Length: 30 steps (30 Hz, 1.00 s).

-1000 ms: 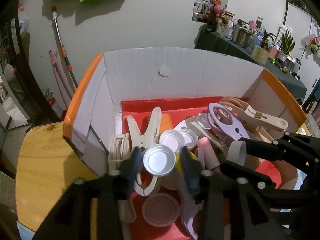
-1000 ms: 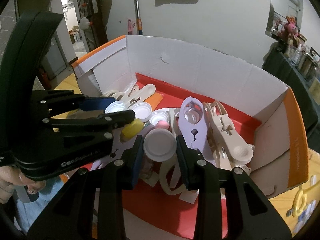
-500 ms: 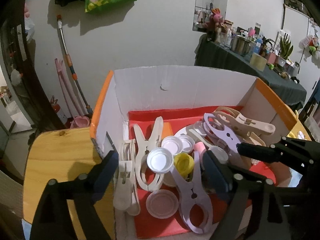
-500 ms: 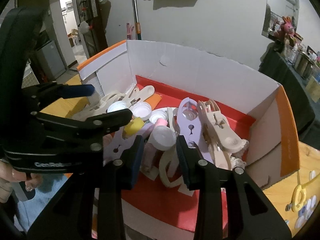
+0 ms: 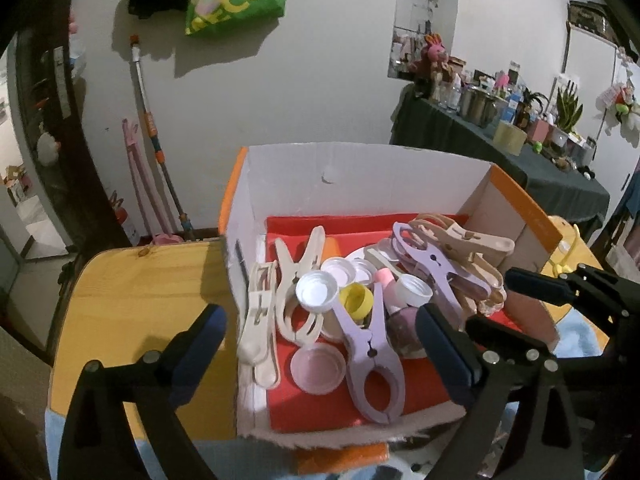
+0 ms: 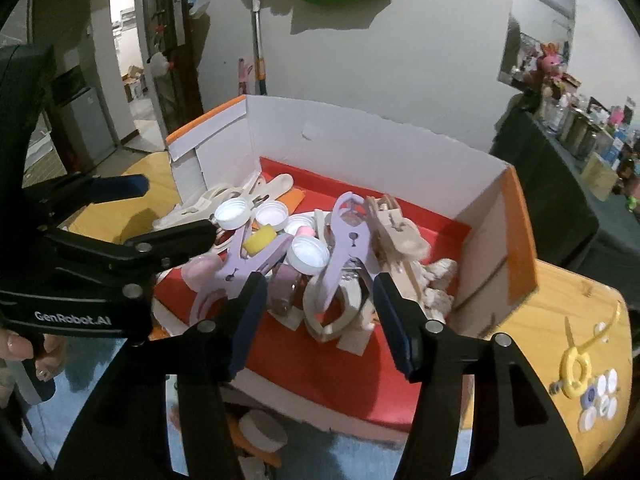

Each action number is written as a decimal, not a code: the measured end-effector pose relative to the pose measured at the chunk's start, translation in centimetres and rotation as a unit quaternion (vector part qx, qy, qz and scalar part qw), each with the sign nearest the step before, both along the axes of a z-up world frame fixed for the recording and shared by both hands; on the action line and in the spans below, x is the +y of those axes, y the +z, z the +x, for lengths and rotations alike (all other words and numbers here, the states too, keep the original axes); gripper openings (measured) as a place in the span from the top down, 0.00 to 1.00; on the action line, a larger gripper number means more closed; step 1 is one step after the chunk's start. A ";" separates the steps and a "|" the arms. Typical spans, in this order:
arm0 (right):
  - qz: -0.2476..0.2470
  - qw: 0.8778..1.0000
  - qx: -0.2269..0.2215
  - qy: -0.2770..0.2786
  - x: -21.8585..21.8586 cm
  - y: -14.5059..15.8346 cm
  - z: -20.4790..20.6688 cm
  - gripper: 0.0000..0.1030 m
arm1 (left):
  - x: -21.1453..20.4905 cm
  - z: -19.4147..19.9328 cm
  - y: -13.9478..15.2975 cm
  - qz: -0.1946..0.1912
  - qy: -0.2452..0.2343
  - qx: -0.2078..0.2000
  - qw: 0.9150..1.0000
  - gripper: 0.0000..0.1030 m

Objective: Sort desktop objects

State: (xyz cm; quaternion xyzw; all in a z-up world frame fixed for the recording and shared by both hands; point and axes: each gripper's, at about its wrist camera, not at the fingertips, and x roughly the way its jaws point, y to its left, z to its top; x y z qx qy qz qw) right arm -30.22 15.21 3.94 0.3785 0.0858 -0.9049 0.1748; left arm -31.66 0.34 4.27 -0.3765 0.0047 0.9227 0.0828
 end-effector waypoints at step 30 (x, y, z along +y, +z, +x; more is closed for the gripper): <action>-0.003 0.998 0.047 -0.047 1.9 1.7 10.4 0.25 | -1.3 11.4 0.5 -0.002 0.047 0.018 0.999 0.00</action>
